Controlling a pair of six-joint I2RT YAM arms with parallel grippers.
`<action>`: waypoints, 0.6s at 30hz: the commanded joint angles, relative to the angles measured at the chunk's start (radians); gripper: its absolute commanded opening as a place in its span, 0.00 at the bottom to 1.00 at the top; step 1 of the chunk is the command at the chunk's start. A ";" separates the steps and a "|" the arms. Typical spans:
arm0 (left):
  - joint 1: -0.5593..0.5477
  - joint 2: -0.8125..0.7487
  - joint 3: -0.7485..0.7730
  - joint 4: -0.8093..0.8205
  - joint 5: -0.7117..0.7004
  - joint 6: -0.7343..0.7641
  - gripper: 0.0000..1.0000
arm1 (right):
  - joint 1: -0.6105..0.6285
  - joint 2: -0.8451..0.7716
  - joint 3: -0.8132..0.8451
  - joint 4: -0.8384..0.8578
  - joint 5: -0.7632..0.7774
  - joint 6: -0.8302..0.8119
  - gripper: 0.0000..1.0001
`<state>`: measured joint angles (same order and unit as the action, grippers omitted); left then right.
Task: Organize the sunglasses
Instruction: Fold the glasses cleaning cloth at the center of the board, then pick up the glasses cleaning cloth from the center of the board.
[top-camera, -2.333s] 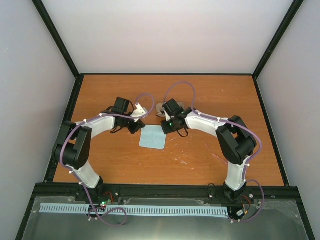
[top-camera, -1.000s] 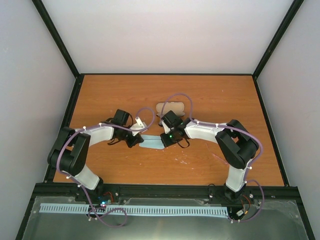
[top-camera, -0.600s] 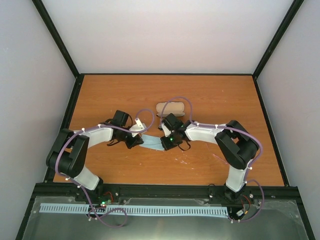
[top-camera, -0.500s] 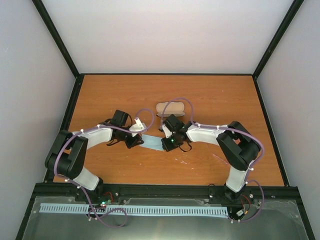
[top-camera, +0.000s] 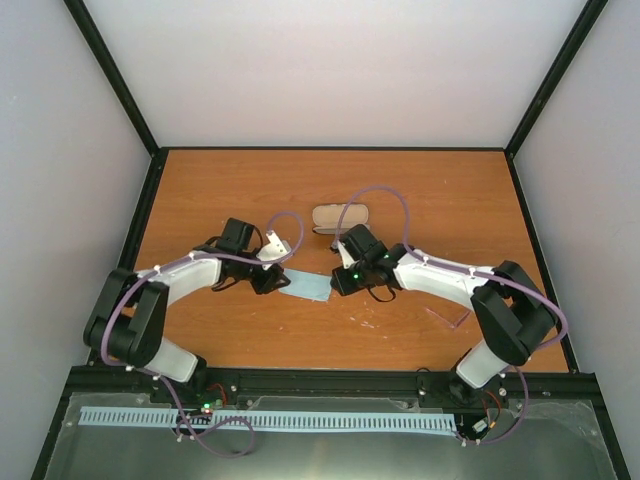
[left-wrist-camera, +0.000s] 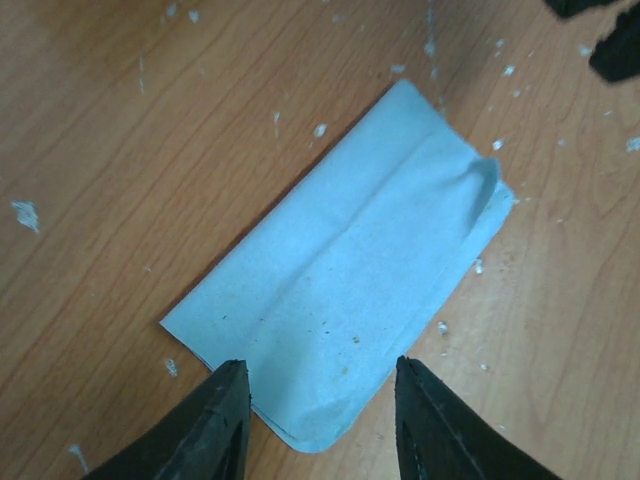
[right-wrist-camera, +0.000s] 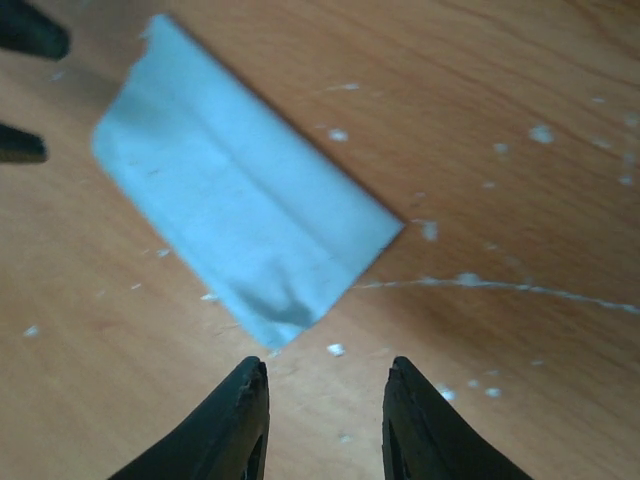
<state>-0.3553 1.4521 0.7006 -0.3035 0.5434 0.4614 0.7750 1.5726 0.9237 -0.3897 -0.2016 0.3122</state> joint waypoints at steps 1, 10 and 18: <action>0.013 0.107 0.061 0.027 0.016 -0.011 0.40 | -0.034 0.086 0.046 -0.015 0.093 0.054 0.33; 0.113 0.183 0.161 0.014 0.067 -0.016 0.44 | -0.035 0.245 0.165 -0.018 0.044 0.061 0.36; 0.119 0.190 0.164 0.026 0.067 -0.018 0.45 | -0.036 0.288 0.199 -0.058 0.044 0.037 0.36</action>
<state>-0.2367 1.6337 0.8425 -0.2859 0.5816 0.4538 0.7399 1.8317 1.0924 -0.4202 -0.1543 0.3595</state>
